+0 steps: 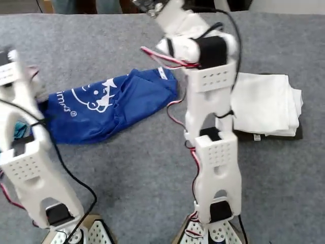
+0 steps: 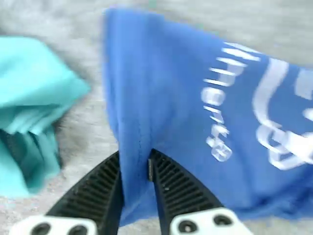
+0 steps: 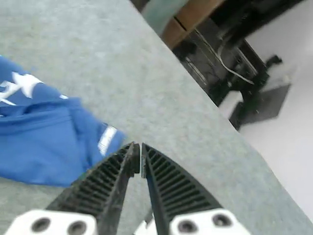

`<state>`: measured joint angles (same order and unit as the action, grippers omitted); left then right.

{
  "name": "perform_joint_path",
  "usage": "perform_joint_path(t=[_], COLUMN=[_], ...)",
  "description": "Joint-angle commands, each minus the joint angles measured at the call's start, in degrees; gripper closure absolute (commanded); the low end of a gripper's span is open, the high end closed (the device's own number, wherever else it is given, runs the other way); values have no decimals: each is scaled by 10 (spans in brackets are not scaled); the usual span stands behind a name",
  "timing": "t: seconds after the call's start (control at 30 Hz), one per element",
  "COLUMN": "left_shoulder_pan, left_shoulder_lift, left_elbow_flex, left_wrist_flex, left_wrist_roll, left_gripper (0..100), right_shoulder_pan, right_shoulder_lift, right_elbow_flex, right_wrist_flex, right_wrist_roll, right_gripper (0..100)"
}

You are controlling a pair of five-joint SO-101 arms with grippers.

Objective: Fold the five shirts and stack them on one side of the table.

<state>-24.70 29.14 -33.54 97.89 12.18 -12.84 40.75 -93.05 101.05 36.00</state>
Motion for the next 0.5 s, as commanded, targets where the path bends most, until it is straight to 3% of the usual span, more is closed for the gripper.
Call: perform_joint_path(t=[0.0,0.2,0.47], left_shoulder_pan=[95,226,350], left_shoulder_lift=[-38,-33,1], left_elbow_flex=[-52,-114,-125], left_wrist_flex=[10,-25,-178], left_wrist_roll=[71,138,203], left_gripper=[973,971,971], right_shoulder_pan=[43,130,235], right_shoulder_lift=[-31,-34,-41], right_elbow_flex=[-24,-25,-28], right_wrist_flex=[-1,-18,-30], right_wrist_roll=[-4,1,2], right_gripper=[984,984,984])
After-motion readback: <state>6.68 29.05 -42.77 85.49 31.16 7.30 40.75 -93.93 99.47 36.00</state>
